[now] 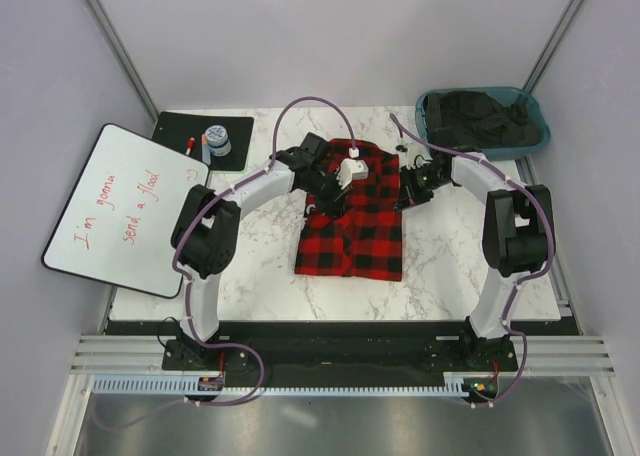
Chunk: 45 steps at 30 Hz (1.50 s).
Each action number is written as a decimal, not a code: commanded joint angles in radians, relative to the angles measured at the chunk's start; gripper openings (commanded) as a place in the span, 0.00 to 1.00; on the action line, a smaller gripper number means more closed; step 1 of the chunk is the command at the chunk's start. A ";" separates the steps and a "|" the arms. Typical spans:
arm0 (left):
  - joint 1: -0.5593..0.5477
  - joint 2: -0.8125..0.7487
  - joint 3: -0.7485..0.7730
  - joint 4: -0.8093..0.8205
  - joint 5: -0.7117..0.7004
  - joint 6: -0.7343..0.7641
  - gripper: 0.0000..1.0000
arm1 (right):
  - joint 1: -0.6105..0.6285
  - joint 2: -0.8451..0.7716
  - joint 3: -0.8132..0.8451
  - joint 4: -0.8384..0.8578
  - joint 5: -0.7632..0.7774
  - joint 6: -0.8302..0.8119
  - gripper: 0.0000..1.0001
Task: Fold and stack the long sleeve shirts
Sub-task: Fold the shirt
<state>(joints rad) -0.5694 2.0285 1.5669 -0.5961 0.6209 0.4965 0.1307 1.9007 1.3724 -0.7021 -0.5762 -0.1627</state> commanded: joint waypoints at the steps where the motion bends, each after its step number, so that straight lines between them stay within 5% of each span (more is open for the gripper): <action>1: 0.008 -0.013 0.010 0.059 -0.110 0.030 0.07 | -0.002 0.047 0.002 0.038 -0.005 -0.018 0.00; 6: 0.011 -0.054 -0.108 0.251 -0.251 -0.015 0.14 | 0.000 0.116 0.024 0.076 0.007 -0.009 0.00; 11: 0.013 -0.071 -0.120 0.277 -0.220 -0.030 0.33 | 0.000 0.103 0.042 0.070 0.004 -0.008 0.15; 15: 0.083 -0.123 -0.123 0.274 -0.175 -0.061 0.51 | -0.003 0.022 0.079 0.026 0.022 -0.018 0.38; 20: 0.169 -0.206 -0.160 0.153 -0.049 0.006 0.66 | 0.029 -0.089 0.097 0.030 0.000 0.023 0.47; 30: 0.221 -0.186 -0.229 -0.011 -0.032 0.375 0.53 | 0.202 -0.075 0.030 0.125 -0.126 0.195 0.39; 45: 0.167 -0.074 -0.188 0.028 -0.081 0.350 0.41 | 0.280 0.044 -0.137 0.237 -0.022 0.187 0.27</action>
<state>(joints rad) -0.3805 1.9423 1.3434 -0.5961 0.5457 0.8291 0.4099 1.9171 1.2602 -0.5247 -0.6445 0.0250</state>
